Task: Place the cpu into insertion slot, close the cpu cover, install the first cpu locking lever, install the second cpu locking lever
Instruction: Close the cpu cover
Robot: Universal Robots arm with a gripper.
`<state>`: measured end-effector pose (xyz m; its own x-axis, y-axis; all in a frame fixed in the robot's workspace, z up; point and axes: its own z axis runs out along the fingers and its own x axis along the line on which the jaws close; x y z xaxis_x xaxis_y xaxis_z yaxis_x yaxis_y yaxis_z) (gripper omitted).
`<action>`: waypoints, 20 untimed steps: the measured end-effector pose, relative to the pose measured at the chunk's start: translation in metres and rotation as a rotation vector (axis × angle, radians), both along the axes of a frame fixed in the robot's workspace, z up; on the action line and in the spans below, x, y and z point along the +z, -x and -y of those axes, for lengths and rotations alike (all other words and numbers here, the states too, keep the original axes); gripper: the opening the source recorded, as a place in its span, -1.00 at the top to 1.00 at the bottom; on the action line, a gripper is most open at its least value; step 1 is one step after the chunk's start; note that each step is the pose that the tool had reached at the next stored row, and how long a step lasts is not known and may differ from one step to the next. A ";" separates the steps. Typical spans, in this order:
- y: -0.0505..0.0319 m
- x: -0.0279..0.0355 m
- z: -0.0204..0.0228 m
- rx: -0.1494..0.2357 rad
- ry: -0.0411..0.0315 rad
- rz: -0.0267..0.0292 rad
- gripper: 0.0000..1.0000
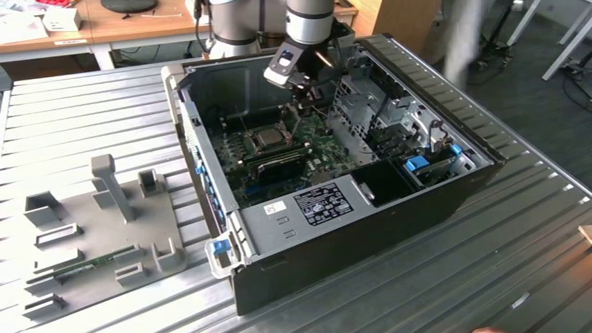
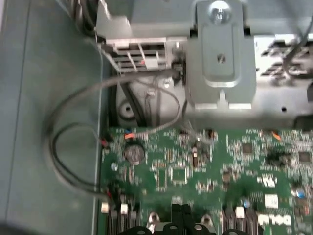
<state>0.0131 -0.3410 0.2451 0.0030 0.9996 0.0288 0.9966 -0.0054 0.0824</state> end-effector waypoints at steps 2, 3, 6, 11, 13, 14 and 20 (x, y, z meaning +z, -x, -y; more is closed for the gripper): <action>0.0083 -0.0002 0.0000 0.000 -0.0003 0.0061 0.80; 0.0122 -0.0002 0.0000 0.000 -0.0002 0.0088 0.80; 0.0217 -0.0001 0.0000 0.000 0.0003 0.0147 0.80; 0.0240 -0.0001 0.0000 0.000 0.0001 0.0158 0.80; 0.0241 -0.0002 0.0000 0.000 0.0001 0.0158 0.80; 0.0241 -0.0002 0.0000 0.000 0.0001 0.0158 0.80; 0.0242 -0.0011 0.0000 0.000 0.0000 -0.0417 0.80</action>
<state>-0.0111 -0.3409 0.2440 0.0043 0.9996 0.0287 0.9992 -0.0055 0.0409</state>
